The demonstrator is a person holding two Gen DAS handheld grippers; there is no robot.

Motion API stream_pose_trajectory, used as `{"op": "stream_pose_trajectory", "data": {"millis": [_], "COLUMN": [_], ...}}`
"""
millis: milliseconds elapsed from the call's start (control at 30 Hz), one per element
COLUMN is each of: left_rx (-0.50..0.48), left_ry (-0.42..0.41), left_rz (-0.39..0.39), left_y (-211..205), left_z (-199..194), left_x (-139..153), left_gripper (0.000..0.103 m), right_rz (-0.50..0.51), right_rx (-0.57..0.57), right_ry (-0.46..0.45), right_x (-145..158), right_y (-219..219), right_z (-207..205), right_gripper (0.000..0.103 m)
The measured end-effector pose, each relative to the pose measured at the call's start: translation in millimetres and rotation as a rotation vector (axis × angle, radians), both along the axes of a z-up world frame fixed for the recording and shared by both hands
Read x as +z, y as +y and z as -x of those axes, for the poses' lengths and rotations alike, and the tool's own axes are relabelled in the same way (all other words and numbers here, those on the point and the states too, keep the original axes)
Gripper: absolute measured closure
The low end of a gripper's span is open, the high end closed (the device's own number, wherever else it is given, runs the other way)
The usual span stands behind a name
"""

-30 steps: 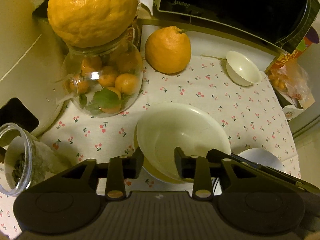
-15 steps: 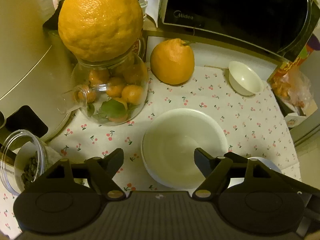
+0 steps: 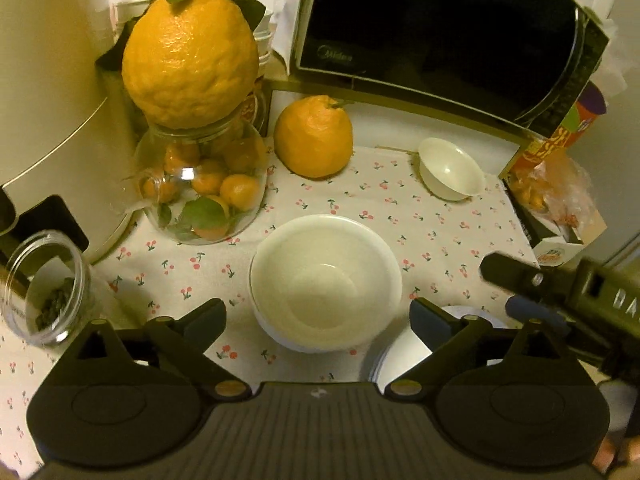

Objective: Organize plates and bowls
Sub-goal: 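Open the left tool and move it to the small cream bowl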

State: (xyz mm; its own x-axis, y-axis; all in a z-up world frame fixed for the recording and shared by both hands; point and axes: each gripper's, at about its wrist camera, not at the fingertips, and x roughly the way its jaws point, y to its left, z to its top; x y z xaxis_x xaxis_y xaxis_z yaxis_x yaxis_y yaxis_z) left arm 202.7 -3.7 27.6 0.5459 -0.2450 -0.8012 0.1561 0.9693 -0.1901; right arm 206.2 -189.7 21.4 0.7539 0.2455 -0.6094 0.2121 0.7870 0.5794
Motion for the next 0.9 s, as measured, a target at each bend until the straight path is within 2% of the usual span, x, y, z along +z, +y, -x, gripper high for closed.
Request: {"op": "stream_pose_trajectory", "data": {"millis": [100,167,200,367,433,500,600,767,900], "left_rx": [0.006,0.020,0.030,0.051,0.060,0.061,0.072,0.087,0.051], "left_ry": [0.012,0.026,0.030,0.020,0.025,0.029,0.003,-0.054,-0.071], "left_rz": [0.009,0.008,0.003,-0.023,-0.011,-0.011,-0.014,-0.088,-0.146], "left_y": [-1.6,-4.0,-6.1,-22.0,-29.6,-40.0,-57.3,-89.8,-115.8], "left_z": [5.0,5.6,5.1,-4.0,-9.3,-16.5,-30.8,-61.4,-84.9], "left_x": [-4.7,-7.9,-8.7,-3.8,-0.5,2.1,6.7,8.0,-1.8], "left_gripper": [0.002,0.002,0.002,0.001,0.000,0.000,0.000,0.000,0.000], "right_rz": [0.006,0.017,0.026,0.098,0.111,0.120,0.126,0.202,0.101], "right_rx": [-0.004,-0.014,-0.027,-0.042,-0.046,-0.051,-0.037,0.013,0.032], "right_ry": [-0.019,-0.046,-0.058,-0.010,-0.004,-0.013,-0.027,-0.023,-0.035], "right_x": [4.3,4.4,2.9,-2.4,3.3,11.3,18.0,12.4,-8.6], "right_y": [-9.6,-18.6,-23.6,-47.6,-61.5,-74.1,-90.1,-99.6,-116.2], "right_z": [7.1,13.2,16.1,7.5,-3.3,-15.1,-38.4,-81.9,-107.9], "right_gripper": [0.021,0.012,0.012,0.010,0.010,0.005,0.002,0.002,0.002]}}
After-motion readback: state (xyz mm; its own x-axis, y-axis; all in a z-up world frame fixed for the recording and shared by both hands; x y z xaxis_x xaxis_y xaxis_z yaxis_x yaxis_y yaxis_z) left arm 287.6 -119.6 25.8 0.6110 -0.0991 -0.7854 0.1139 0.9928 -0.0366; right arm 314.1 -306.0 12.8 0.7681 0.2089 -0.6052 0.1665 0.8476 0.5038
